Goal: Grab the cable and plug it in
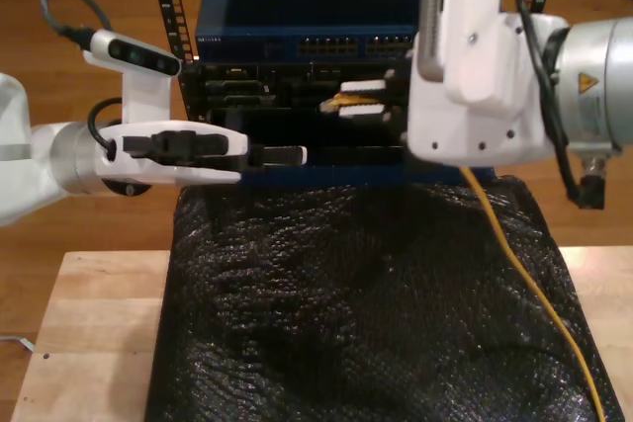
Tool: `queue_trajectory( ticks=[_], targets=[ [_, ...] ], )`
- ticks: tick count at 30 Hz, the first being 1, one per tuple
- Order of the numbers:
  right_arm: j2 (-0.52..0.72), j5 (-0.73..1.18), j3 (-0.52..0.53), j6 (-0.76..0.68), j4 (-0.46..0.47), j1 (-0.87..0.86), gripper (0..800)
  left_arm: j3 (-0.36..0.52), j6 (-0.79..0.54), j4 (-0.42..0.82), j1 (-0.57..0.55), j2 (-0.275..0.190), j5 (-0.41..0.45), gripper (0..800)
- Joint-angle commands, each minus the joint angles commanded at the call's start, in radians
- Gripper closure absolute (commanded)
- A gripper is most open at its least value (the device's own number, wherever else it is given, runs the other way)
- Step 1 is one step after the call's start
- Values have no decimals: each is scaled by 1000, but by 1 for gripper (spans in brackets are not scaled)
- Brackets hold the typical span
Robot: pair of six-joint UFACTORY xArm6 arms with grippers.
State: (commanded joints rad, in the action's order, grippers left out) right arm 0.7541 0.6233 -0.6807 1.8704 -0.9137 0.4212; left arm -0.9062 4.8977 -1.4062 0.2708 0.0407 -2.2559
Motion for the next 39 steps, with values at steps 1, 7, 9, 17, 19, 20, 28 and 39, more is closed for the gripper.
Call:
queue_trajectory(
  ticks=[1, 7, 9, 17, 19, 20, 28, 39],
  targets=[
    [-2, 0, 0, 0, 0, -12, 799, 0, 2, 9, 2, -8, 8, 2],
    [-12, 0, -6, -29, 0, -92, 799, -20, 20, 95, 15, -48, 80, 2],
    [-29, -2, -8, -31, 0, -104, 800, -41, 23, 117, 29, -49, 83, 2],
    [-86, -83, -8, -32, 2, -107, 800, -120, 17, 236, 104, -51, 152, 2],
    [-98, -83, -9, -32, 3, -107, 800, -141, 15, 298, 115, -60, 189, 2],
    [-104, -84, -9, -32, 3, -107, 800, -152, 14, 333, 120, -69, 206, 2],
    [-133, -84, -12, -32, 3, -109, 800, -181, -106, 551, 124, -141, 327, 2],
    [-150, -84, -12, -32, 3, -109, 800, -180, -339, 773, 207, -160, 445, 2]
  ],
)
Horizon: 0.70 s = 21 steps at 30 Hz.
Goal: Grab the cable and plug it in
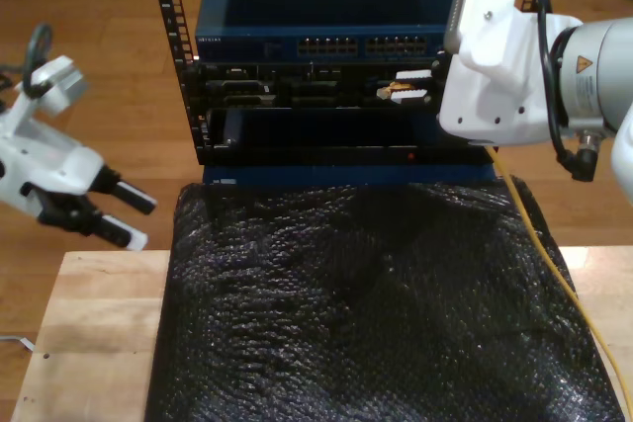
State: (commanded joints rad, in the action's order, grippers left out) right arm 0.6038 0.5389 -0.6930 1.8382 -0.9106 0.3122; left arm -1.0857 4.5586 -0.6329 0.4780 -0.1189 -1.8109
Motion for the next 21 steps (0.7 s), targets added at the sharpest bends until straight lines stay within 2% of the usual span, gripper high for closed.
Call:
queue_trajectory(
  ticks=[4, 13, 21],
  targets=[
    [0, 0, 0, 0, 0, 0, 800, -2, -77, 97, 31, 0, 11, 2],
    [0, 0, 0, 0, -2, 0, 800, 0, -310, 224, 152, 0, 31, 2],
    [0, 0, 0, 0, -2, 0, 800, 5, -559, 273, 293, 0, 55, 2]
  ],
)
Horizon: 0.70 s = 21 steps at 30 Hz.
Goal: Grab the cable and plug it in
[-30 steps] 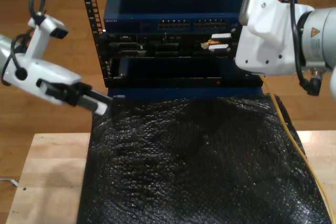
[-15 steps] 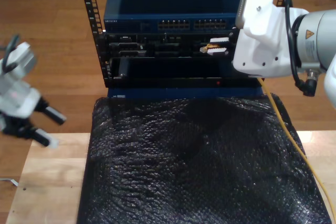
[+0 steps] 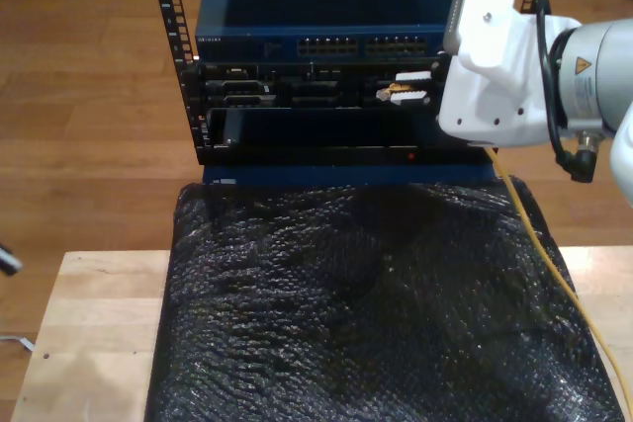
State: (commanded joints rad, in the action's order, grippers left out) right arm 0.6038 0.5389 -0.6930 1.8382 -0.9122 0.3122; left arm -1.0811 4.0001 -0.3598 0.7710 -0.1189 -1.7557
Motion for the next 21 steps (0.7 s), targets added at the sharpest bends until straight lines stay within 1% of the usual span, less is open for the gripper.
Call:
queue_trajectory(
  ticks=[7, 10, 15, 18, 21],
  targets=[
    [-8, 2, 2, 0, 0, 0, 800, 12, -209, 55, 106, 0, -2, 2],
    [-9, 0, 2, 0, 0, 0, 800, 38, -287, 75, 172, 0, 0, 2],
    [-11, 0, 2, 0, 0, 0, 800, 51, -446, 120, 287, 0, 2, 2],
    [-23, 0, 2, 0, 0, 0, 800, 55, -512, 121, 351, 2, -3, 2],
    [-28, 0, 2, 0, 2, 0, 800, 89, -577, 133, 416, 0, -3, 2]
  ],
)
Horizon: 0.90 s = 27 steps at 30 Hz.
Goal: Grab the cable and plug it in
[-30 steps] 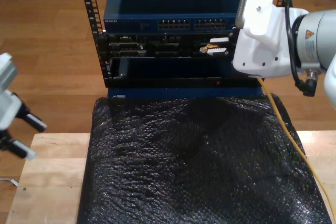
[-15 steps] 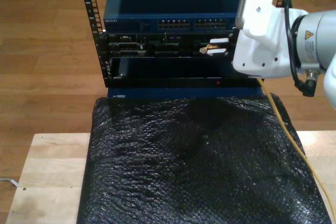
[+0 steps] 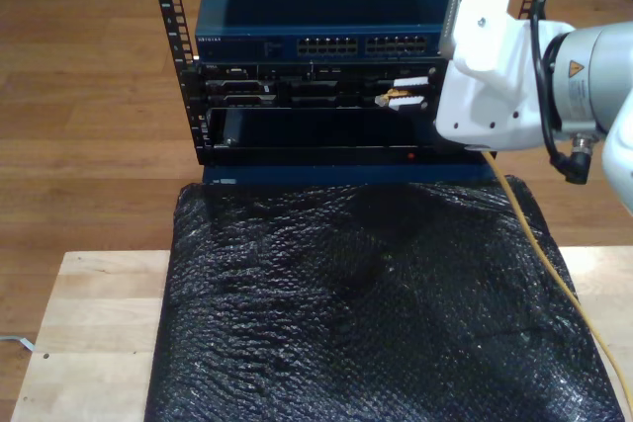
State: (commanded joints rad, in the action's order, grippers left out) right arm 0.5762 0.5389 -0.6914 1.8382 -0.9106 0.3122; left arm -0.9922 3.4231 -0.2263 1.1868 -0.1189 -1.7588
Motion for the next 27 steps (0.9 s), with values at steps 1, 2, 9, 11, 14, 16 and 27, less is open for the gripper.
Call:
queue_trajectory(
  ticks=[1, 2, 9, 11, 14, 16, 27],
  targets=[
    [0, 0, 0, 0, 0, 0, 800, 14, -20, 9, 18, -2, 0, 2],
    [0, 0, 0, 0, 0, 0, 800, 31, -38, 18, 37, -6, 0, 2],
    [-2, 0, 0, 0, -2, 0, 800, 181, -146, 92, 83, -106, 5, 2],
    [-2, 0, 0, 0, -2, 0, 800, 224, -163, 120, 89, -135, 6, 2],
    [-2, 2, 0, 0, 0, 0, 800, 275, -173, 150, 126, -144, 17, 2],
    [-2, 2, 0, 0, 0, 0, 800, 302, -190, 163, 155, -144, 34, 2],
    [-20, 0, 0, 0, 0, 0, 800, 459, -252, 201, 206, -178, 175, 2]
  ],
)
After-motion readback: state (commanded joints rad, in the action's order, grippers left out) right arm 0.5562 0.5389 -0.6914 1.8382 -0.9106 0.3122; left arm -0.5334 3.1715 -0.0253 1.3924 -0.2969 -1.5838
